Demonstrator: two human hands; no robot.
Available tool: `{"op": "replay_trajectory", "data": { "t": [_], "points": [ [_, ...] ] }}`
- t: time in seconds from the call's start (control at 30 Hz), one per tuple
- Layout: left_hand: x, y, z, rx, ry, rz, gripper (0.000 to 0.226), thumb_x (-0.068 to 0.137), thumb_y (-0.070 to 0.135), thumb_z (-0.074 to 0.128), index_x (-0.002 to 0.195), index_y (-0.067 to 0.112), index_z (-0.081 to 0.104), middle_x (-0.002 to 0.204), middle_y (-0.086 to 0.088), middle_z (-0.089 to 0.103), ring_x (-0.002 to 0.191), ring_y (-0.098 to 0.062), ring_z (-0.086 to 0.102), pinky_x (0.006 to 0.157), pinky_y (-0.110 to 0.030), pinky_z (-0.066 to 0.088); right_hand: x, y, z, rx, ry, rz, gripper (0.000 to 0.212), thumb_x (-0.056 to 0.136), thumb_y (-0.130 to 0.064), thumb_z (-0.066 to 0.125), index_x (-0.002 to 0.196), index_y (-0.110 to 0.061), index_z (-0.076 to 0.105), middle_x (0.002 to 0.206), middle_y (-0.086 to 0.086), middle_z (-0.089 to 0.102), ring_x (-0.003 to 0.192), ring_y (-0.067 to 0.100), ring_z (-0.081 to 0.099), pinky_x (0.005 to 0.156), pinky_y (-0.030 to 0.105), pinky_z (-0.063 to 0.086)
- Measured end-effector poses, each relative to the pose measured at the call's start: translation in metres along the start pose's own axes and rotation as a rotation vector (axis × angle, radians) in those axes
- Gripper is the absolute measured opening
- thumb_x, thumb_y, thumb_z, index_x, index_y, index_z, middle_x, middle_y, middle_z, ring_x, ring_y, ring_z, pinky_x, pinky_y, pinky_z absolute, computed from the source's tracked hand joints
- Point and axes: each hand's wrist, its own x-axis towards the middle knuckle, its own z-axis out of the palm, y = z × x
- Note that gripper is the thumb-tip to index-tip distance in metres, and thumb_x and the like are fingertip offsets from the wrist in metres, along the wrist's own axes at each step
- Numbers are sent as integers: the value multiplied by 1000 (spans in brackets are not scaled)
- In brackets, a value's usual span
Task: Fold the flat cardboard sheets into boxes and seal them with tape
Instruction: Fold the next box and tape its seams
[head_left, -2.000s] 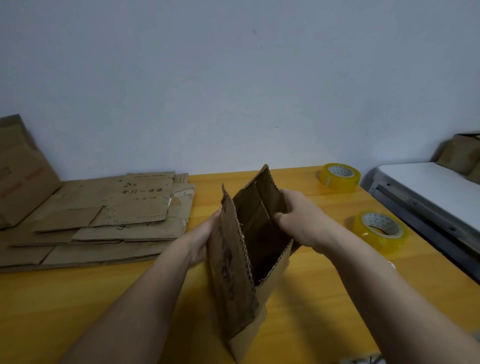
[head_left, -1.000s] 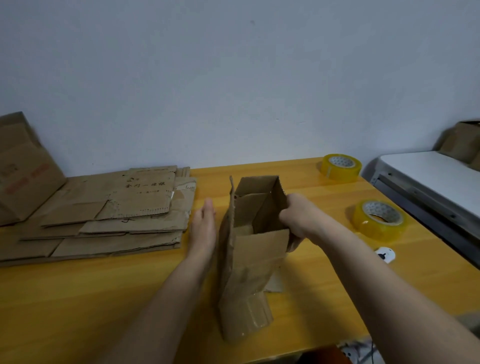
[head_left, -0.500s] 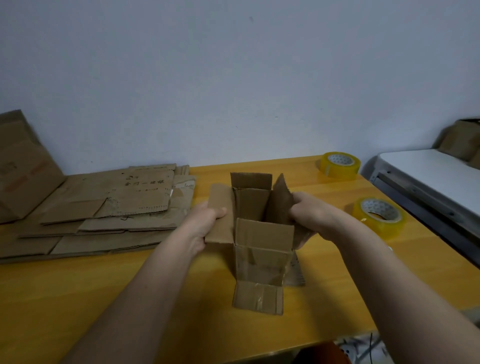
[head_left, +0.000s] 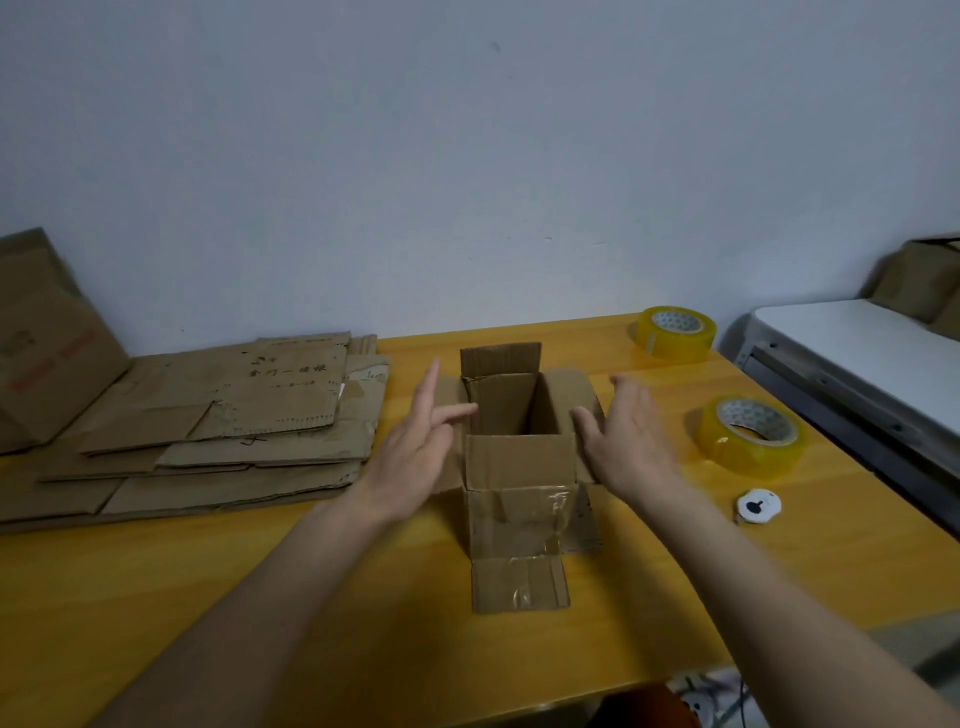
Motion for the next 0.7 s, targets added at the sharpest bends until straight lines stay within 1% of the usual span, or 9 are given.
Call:
{"op": "replay_trajectory", "data": {
  "t": [0.07, 0.13, 0.23, 0.33, 0.4, 0.43, 0.5, 0.57, 0.7],
  "points": [
    [-2, 3, -4, -74, -66, -38, 96, 77, 83, 30, 149, 40, -16, 147, 24, 36, 137, -2, 27, 115, -44, 16, -3, 3, -6, -61, 40, -338, 47, 93, -23, 54, 137, -15, 38, 139, 8, 46, 127, 23, 43, 102, 34, 41],
    [-5, 9, -4, -11, -103, -78, 120, 55, 98, 33, 147, 42, -20, 153, 18, 30, 139, -11, 29, 115, -50, 20, -4, 3, -10, 11, -72, -459, 30, 95, -20, 50, 125, -22, 47, 120, 4, 60, 110, 22, 56, 91, 36, 50],
    [-7, 14, 4, 42, -36, -119, 118, 62, 84, 49, 148, 39, -18, 150, 19, 34, 138, -15, 33, 113, -51, 27, 0, 0, -17, 145, -116, -366, 21, 100, -24, 42, 117, -20, 54, 104, 3, 66, 96, 19, 60, 82, 40, 52],
    [-6, 17, 15, 65, 51, -129, 107, 80, 64, 59, 150, 33, -15, 149, 20, 34, 134, -16, 39, 111, -50, 33, 16, -13, -21, 146, -98, -318, 28, 101, -36, 38, 107, -17, 58, 95, 3, 65, 90, 21, 60, 80, 42, 50],
    [-7, 17, 20, 96, 70, -112, 105, 83, 54, 63, 150, 32, -15, 151, 19, 31, 133, -16, 40, 110, -49, 36, 28, -26, -16, 240, -183, -255, 40, 96, -42, 47, 128, -18, 49, 117, 4, 60, 102, 19, 58, 88, 41, 51],
    [-8, 16, 21, 107, 73, -96, 104, 85, 52, 63, 151, 32, -15, 152, 18, 30, 135, -15, 38, 110, -48, 35, 32, -34, -13, 332, -243, -211, 57, 92, -42, 55, 141, -19, 36, 134, 5, 50, 113, 20, 53, 95, 43, 49],
    [-9, 12, 23, 128, 73, -75, 99, 88, 49, 60, 151, 32, -14, 154, 17, 27, 139, -13, 31, 113, -45, 31, 40, -46, -8, 421, -312, -204, 90, 82, -44, 69, 151, -22, 16, 154, 4, 25, 135, 24, 34, 108, 48, 37],
    [-9, 8, 22, 148, 70, -70, 94, 90, 47, 58, 150, 34, -14, 154, 18, 25, 142, -10, 25, 114, -41, 28, 47, -52, -6, 364, -381, -282, 103, 72, -50, 75, 151, -23, 14, 156, 1, 19, 142, 23, 22, 114, 47, 28],
    [-9, 1, 16, 143, 34, -68, 93, 89, 51, 57, 151, 36, -11, 154, 17, 24, 141, -10, 25, 112, -40, 29, 47, -48, -8, 97, -594, -398, 114, 60, -61, 79, 150, -26, 19, 148, -7, 25, 137, 18, 23, 113, 40, 27]
  ]
}}
